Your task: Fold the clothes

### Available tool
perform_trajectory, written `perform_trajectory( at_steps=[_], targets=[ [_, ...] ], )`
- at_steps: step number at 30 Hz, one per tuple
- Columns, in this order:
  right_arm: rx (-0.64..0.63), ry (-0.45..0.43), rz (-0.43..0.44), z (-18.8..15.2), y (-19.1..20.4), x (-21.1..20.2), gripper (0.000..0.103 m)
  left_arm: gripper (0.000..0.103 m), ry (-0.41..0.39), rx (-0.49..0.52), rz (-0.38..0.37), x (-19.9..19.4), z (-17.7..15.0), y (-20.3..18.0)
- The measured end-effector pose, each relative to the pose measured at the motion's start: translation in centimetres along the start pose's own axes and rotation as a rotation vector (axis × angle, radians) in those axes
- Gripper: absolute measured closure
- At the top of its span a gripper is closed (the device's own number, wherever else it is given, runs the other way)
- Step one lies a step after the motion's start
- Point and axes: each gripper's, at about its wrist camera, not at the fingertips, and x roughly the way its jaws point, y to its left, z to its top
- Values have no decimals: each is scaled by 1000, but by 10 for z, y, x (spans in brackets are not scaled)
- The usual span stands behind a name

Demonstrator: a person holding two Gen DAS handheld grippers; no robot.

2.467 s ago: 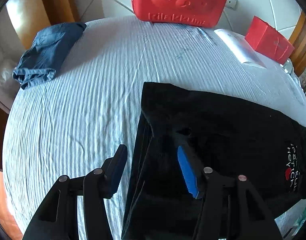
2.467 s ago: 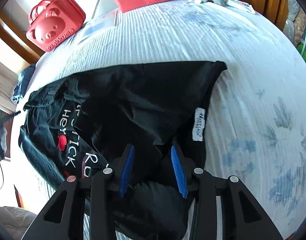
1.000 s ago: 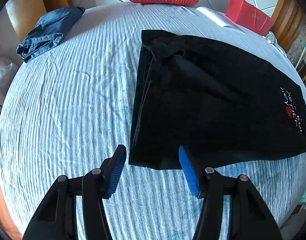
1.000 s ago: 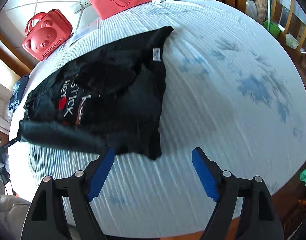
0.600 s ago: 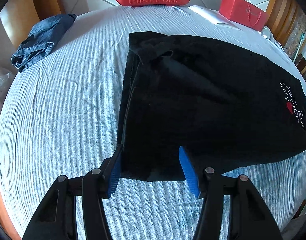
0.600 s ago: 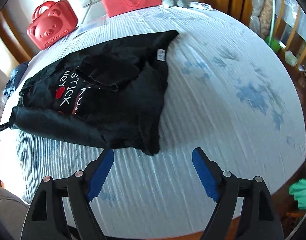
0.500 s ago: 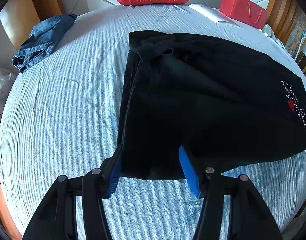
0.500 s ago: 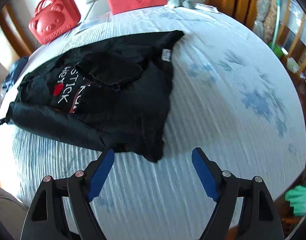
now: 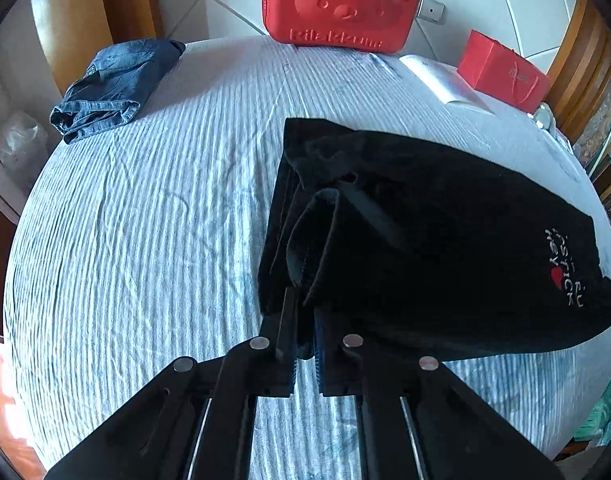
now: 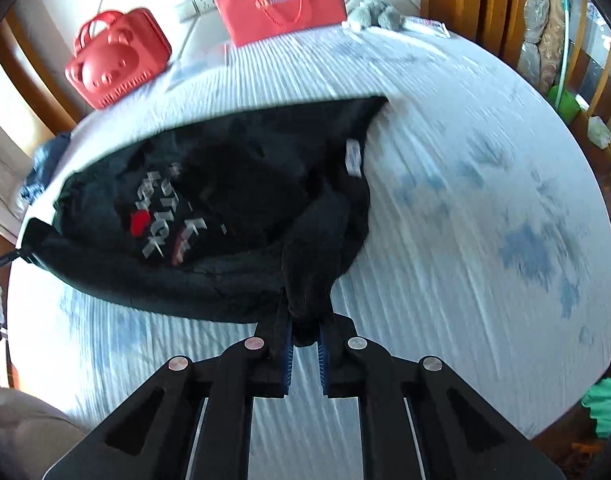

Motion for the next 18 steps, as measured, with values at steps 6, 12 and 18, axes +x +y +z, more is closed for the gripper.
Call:
perform_trajectory(
  at_steps=[6,12,18],
  targets=[
    [-61,-34,-19,68,7,6,94,98,-37,-11,4,-1,64,-3],
    [-28,20,-44,142,-17,52,94,98,-6,-52,0,43,129,-5],
    [-5,61,-102,183,-33,102,94,98,29,-15,36,113,174,-17]
  ],
)
